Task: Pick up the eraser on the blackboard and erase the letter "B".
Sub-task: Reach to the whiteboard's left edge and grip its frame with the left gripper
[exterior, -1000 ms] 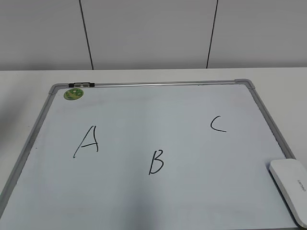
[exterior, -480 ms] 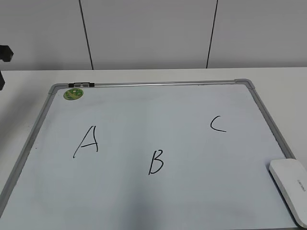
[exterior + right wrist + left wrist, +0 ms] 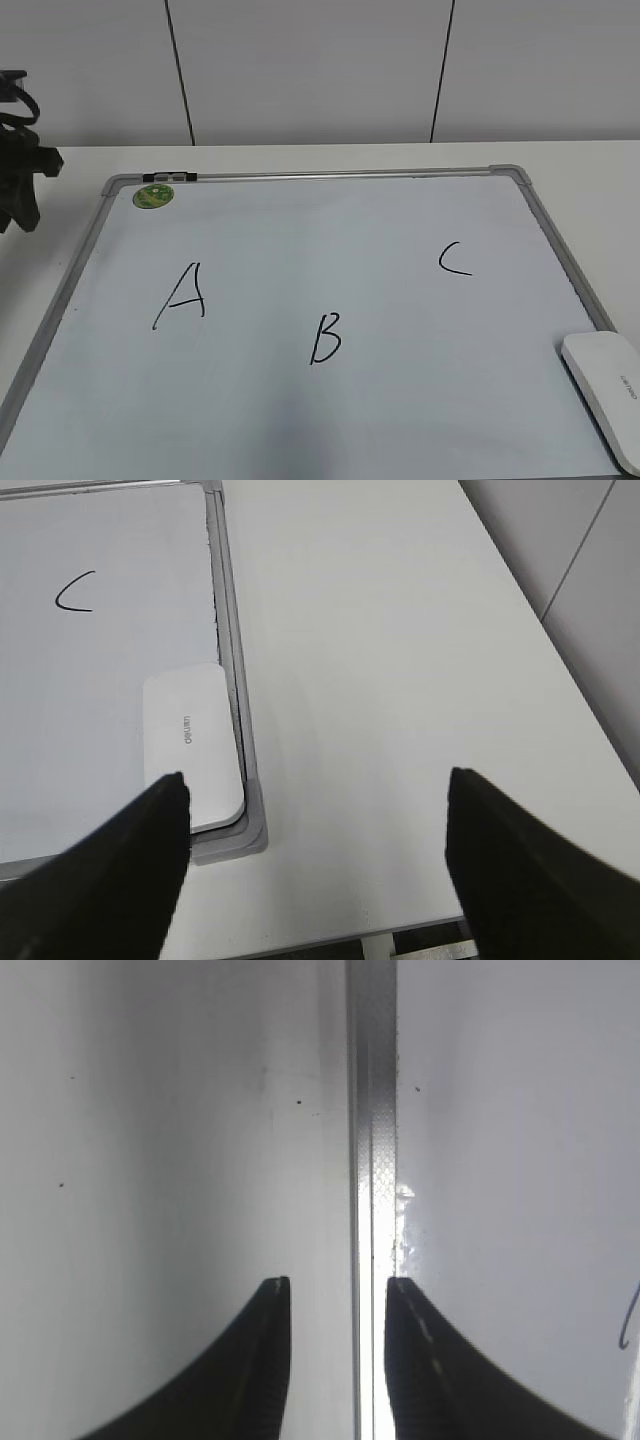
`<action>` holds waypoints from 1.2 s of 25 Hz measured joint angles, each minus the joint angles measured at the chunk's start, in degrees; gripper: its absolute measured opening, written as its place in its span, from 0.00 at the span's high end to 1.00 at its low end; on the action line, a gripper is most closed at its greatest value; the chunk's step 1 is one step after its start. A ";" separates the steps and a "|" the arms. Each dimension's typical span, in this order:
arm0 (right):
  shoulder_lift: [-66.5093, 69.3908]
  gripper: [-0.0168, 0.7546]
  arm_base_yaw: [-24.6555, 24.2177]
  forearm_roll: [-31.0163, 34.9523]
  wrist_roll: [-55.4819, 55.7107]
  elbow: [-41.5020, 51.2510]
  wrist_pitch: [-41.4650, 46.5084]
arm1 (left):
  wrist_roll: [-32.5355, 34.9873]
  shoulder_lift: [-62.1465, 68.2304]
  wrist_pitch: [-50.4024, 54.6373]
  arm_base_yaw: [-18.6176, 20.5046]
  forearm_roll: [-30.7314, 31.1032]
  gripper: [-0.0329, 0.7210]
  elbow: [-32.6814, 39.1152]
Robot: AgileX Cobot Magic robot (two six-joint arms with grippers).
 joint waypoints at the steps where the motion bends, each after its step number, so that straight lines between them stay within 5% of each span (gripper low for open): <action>1: 0.00 0.21 0.00 0.00 0.00 0.00 0.00 | 0.29 0.93 -0.40 0.00 -0.13 0.64 0.00; 30: 0.00 0.21 0.00 0.00 0.00 0.00 0.00 | 2.77 14.33 -3.11 0.00 -3.11 0.64 -3.71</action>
